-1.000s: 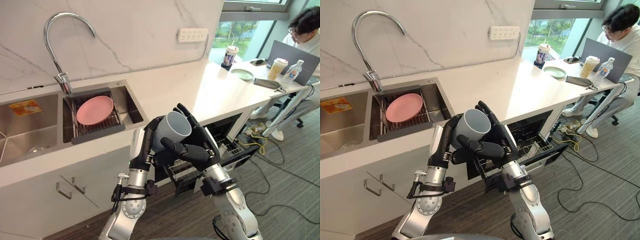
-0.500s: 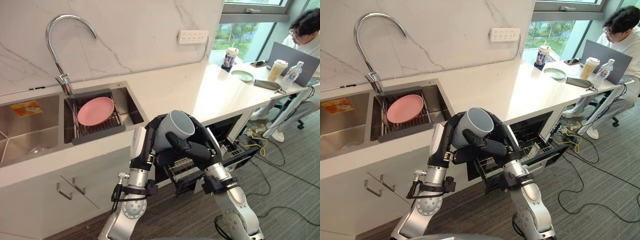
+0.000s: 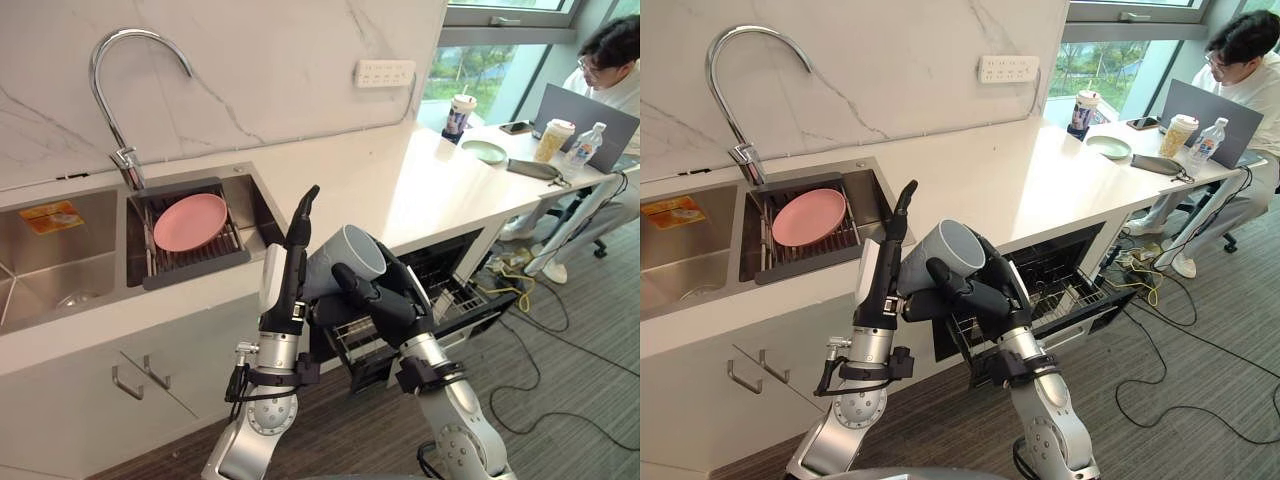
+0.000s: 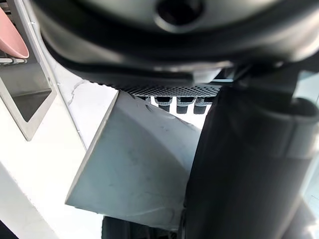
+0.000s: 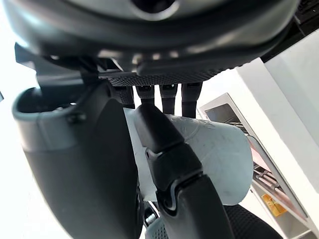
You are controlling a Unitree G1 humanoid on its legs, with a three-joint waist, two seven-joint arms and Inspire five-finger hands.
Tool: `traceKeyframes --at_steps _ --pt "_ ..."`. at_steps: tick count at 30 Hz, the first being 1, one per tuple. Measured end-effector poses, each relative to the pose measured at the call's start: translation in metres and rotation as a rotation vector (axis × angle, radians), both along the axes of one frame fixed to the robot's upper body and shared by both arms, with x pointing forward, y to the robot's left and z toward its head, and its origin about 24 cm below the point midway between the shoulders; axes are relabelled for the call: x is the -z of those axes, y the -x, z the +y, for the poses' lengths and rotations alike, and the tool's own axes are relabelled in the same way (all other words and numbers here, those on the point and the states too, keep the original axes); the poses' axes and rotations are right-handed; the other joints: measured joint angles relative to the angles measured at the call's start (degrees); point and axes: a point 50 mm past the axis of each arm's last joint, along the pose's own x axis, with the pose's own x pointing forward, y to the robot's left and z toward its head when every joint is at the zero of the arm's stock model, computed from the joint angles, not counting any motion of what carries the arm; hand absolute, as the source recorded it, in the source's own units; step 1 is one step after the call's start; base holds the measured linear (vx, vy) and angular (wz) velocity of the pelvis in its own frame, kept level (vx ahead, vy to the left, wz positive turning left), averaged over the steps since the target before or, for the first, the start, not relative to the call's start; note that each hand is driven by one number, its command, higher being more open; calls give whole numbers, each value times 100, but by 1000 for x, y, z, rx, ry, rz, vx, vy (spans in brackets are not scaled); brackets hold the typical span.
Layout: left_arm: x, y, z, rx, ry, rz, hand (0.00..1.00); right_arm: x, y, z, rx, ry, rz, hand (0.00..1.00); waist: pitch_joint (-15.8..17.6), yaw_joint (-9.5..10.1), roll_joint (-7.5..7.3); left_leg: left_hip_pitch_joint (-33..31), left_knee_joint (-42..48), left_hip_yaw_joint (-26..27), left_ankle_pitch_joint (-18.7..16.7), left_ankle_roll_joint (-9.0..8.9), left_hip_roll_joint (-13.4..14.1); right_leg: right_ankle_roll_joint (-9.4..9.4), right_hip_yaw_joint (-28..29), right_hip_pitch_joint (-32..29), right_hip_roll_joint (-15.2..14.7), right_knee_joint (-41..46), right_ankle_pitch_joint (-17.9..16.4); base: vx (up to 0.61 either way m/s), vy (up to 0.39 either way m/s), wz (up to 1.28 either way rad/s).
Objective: Walk over to the sink, pick up the cup, carry it to the dishwasher, place the cup inside the dishwasher, then close the dishwasher door
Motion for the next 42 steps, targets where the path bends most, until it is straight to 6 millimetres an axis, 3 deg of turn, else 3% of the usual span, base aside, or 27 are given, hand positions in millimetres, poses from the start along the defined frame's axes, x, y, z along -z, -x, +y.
traceKeyframes --at_steps 8,14,17,23,27,33,37,42 --pt "0 1 0 5 19 -7 100 3 1 2 12 -126 43 0 -2 -15 12 -4 -169 -65 109 -5 -3 0 -93 -46 11 -3 0 -19 -22 4" --pt "8 2 6 -2 130 58 100 2 -1 3 66 -230 48 0 0 -17 38 -4 -175 -74 116 -3 -2 1 -103 -43 12 1 0 0 0 0" --pt "15 1 14 -16 231 119 100 0 -4 -14 187 -252 31 0 1 -12 40 0 -175 -78 123 1 -4 1 -112 -37 6 8 0 -10 -4 0" --pt "22 1 36 -81 365 168 100 -8 0 -74 502 -260 -38 0 31 -23 85 1 -175 -57 122 1 -1 2 -99 -39 5 8 1 -5 -2 0" --pt "23 3 26 49 384 196 100 -20 4 -87 568 -284 -98 0 47 -34 109 2 -175 -4 111 -7 21 6 -50 -57 13 4 5 -15 -19 -5" --pt "26 10 -4 435 449 305 100 -22 5 -95 599 -222 -94 0 58 -36 122 -4 -157 82 76 -3 18 19 49 -90 10 -11 36 -16 -9 -8" --pt "53 18 -19 601 472 512 100 -20 6 -104 621 -76 -65 0 107 -58 154 -5 -138 111 55 -1 15 32 78 -89 6 -24 50 -17 -9 -4" --pt "95 38 -7 561 462 750 100 -11 7 -119 633 132 -7 0 167 -133 175 -31 -132 100 44 -13 27 37 76 -88 16 -77 62 0 0 0"
